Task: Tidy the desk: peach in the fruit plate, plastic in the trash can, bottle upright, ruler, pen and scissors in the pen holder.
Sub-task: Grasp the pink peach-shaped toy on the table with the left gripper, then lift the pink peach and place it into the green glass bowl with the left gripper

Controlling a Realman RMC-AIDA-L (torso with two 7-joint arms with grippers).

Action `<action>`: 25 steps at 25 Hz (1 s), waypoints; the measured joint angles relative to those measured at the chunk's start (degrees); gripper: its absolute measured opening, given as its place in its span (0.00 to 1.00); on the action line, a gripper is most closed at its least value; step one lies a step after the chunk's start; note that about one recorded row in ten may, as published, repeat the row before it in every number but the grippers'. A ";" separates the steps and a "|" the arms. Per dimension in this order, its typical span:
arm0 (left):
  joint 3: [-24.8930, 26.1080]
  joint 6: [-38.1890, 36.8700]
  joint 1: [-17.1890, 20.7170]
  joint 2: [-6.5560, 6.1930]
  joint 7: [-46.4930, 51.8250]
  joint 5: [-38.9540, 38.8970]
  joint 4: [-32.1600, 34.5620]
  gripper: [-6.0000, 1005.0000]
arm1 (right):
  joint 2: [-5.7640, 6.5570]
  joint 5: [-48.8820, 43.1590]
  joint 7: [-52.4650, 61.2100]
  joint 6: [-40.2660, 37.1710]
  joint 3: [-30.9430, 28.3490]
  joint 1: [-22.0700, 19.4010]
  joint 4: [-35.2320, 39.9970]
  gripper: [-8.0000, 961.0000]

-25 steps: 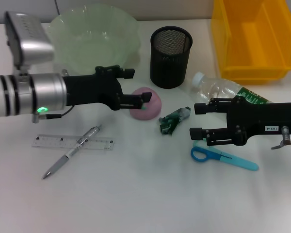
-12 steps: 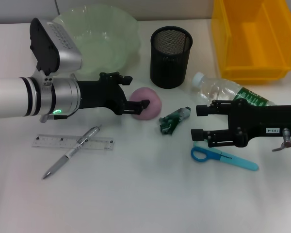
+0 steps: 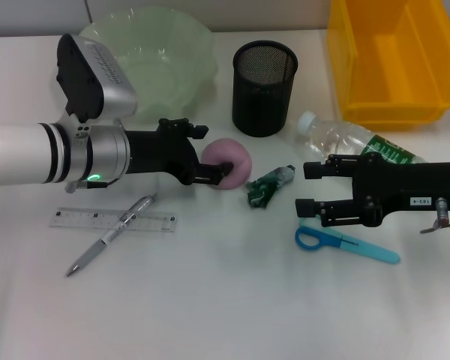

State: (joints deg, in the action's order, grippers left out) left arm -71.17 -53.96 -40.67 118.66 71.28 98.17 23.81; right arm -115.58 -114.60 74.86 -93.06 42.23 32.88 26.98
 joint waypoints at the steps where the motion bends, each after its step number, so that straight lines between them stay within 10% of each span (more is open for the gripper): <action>1: -0.06 0.03 -0.11 0.00 0.00 0.00 0.00 0.84 | 0.00 0.00 0.00 0.00 0.03 0.02 0.00 0.81; 4: -0.33 0.14 -0.44 0.00 0.00 0.01 0.00 0.84 | 0.00 0.00 0.02 0.00 0.04 0.13 0.00 0.81; 14: -0.38 0.15 -0.55 0.00 0.00 0.00 0.00 0.39 | 0.01 0.00 0.11 0.00 0.06 0.34 0.14 0.81; 25: 2.46 -4.62 0.31 -0.19 0.36 -0.38 1.44 0.23 | 0.09 0.00 0.12 0.08 0.04 0.43 0.18 0.81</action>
State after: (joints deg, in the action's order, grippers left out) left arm -68.71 -58.58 -40.37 118.47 71.63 97.80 25.25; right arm -115.48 -114.61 74.97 -92.98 42.27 33.31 27.16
